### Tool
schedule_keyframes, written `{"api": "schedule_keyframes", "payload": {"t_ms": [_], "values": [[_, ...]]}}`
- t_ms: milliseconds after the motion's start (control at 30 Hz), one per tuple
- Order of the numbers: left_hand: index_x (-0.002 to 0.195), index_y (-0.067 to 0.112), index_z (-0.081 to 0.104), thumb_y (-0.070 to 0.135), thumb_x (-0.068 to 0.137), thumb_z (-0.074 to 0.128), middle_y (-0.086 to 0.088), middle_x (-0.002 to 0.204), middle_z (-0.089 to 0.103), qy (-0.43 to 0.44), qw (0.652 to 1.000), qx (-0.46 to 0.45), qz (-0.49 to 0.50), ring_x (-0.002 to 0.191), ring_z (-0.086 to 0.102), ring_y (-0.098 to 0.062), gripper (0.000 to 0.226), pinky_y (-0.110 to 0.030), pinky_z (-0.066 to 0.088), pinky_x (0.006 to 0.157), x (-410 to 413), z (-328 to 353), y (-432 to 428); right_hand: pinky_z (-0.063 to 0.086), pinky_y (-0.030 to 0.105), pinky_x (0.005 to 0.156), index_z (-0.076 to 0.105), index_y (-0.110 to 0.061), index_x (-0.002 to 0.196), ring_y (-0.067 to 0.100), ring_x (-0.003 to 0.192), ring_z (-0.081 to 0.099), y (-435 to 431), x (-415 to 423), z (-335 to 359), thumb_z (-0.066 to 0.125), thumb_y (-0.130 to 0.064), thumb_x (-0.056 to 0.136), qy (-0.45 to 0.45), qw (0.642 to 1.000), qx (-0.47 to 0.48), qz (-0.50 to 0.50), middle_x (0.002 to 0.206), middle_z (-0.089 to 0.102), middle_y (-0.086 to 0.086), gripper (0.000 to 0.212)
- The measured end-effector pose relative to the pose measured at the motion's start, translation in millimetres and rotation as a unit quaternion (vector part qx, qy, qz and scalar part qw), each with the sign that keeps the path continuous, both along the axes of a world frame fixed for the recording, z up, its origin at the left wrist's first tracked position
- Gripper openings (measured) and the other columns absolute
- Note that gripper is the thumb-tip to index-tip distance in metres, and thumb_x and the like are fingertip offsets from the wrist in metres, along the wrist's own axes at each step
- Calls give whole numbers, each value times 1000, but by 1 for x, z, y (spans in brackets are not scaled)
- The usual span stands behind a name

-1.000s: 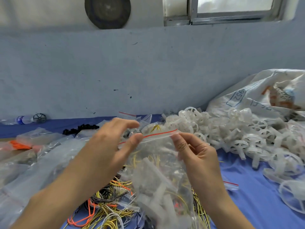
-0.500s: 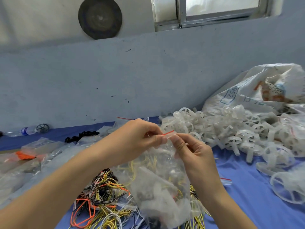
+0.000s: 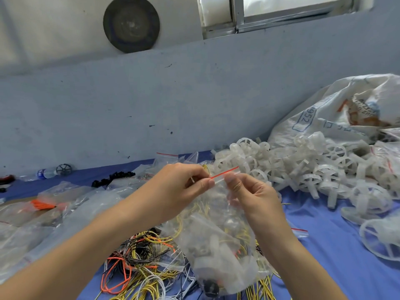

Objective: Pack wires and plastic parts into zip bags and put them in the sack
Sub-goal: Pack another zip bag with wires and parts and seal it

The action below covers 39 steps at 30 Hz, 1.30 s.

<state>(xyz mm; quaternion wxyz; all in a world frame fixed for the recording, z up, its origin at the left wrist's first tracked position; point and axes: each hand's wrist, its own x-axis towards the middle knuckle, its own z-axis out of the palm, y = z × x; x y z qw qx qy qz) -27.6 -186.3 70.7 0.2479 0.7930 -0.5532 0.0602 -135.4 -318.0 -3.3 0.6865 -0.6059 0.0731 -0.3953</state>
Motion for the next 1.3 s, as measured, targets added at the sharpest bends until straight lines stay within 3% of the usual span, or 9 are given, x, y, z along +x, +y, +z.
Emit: {"api": "schedule_keyframes", "payload": {"t_ms": [133, 233, 400, 600, 733, 967, 1067, 1200, 1300], "values": [[94, 25, 70, 41, 95, 57, 11, 71, 63, -2, 1000, 3, 1, 66, 56, -3, 22, -19, 42, 59, 0, -5, 0, 44, 14, 58, 78, -23, 81, 5, 60, 52, 2, 4, -1, 74, -44, 71, 16, 999, -7, 30, 68, 66, -8, 23], [80, 28, 65, 45, 95, 55, 8, 59, 53, 23, 999, 43, -2, 53, 45, -4, 25, -19, 32, 50, 5, -8, 6, 43, 10, 57, 77, -22, 80, 1, 57, 53, -1, 4, -2, 75, -38, 76, 9, 1000, -9, 1, 64, 66, -10, 16], [73, 38, 63, 47, 94, 57, 6, 59, 50, 46, 998, 31, -13, 51, 39, -6, 24, -22, 28, 49, 11, -9, 13, 42, 9, 56, 76, -22, 76, 2, 57, 54, -3, 3, -3, 75, -40, 75, 11, 1000, -15, -22, 63, 65, -7, 19], [78, 28, 65, 54, 91, 54, 0, 65, 59, 13, 1000, 16, -20, 56, 46, -11, 31, -25, 34, 52, 8, -13, 11, 46, 22, 66, 80, -20, 86, 7, 70, 59, 8, 6, -5, 74, -47, 71, 54, 996, -32, 59, 85, 74, 10, 31], [78, 30, 65, 43, 94, 58, 12, 62, 56, 14, 999, 42, -4, 49, 44, -5, 22, -16, 30, 46, 16, -11, 23, 46, 16, 61, 79, -20, 79, 4, 62, 57, 0, 3, -5, 76, -42, 72, 34, 999, 10, 13, 70, 70, -3, 23], [83, 29, 67, 42, 94, 56, 10, 69, 60, 5, 999, 34, 2, 53, 48, -4, 21, -16, 34, 49, 23, -12, 35, 45, 13, 59, 78, -22, 75, 4, 58, 56, -5, 1, -6, 76, -47, 70, 37, 999, 4, -5, 65, 68, -9, 25], [84, 28, 68, 43, 93, 57, 6, 70, 63, 11, 999, 33, 10, 58, 51, -7, 20, -21, 38, 53, 26, -12, 37, 48, 16, 62, 79, -26, 76, 3, 59, 57, -8, -1, -4, 75, -49, 68, 41, 999, 0, -8, 64, 68, -9, 25], [90, 29, 71, 41, 92, 59, 2, 77, 68, 43, 999, 24, 17, 71, 59, -17, 17, -35, 46, 66, 31, -13, 41, 50, 29, 71, 79, -22, 77, 7, 60, 58, -13, -3, -3, 75, -42, 75, 44, 999, 8, -26, 64, 67, -4, 20], [89, 32, 72, 30, 92, 63, 1, 76, 68, 75, 997, 6, 13, 70, 58, -24, 11, -35, 44, 65, 34, -13, 44, 50, 22, 64, 78, -19, 77, 8, 61, 58, -18, -4, -2, 74, -37, 78, 28, 999, 19, -37, 66, 68, -2, 19]]}}
